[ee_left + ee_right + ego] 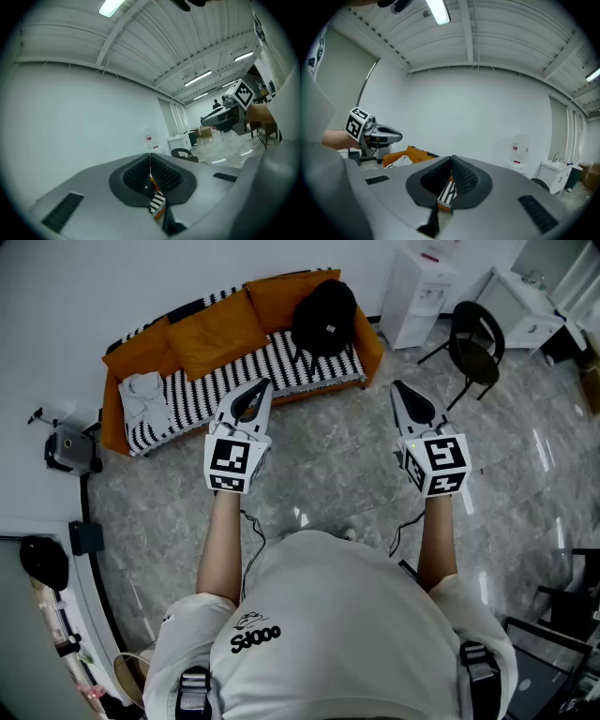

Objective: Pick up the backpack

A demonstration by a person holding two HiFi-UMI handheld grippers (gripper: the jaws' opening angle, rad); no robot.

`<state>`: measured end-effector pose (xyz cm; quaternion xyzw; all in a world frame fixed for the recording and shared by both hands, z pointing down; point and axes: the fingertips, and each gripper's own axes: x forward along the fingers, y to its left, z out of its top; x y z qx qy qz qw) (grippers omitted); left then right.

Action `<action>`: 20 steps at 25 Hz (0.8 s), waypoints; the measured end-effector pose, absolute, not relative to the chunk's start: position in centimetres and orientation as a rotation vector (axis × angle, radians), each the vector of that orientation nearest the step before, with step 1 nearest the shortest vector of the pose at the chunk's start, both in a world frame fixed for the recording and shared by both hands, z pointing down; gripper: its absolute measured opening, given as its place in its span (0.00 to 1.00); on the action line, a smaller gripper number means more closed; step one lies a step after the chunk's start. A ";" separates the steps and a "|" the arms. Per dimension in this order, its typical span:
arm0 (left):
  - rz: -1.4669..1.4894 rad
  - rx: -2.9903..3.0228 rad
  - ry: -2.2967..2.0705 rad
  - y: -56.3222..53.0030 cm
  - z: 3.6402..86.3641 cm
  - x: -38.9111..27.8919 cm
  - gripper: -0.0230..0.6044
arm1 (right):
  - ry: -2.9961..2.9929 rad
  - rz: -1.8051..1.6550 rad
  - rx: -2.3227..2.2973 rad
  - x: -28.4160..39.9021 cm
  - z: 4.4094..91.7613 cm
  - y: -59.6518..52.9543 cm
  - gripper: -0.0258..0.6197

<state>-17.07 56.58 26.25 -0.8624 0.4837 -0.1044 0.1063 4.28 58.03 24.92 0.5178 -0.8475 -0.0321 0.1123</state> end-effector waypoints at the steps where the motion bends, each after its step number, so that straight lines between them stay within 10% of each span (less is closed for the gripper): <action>1: -0.304 -2.531 1.424 56.7 26.2 -17.0 0.07 | -2.489 -0.092 1.520 4.3 25.0 58.1 0.09; 20: -0.349 -2.572 1.412 57.2 27.6 -12.6 0.07 | -2.583 0.009 1.483 7.9 25.9 58.1 0.09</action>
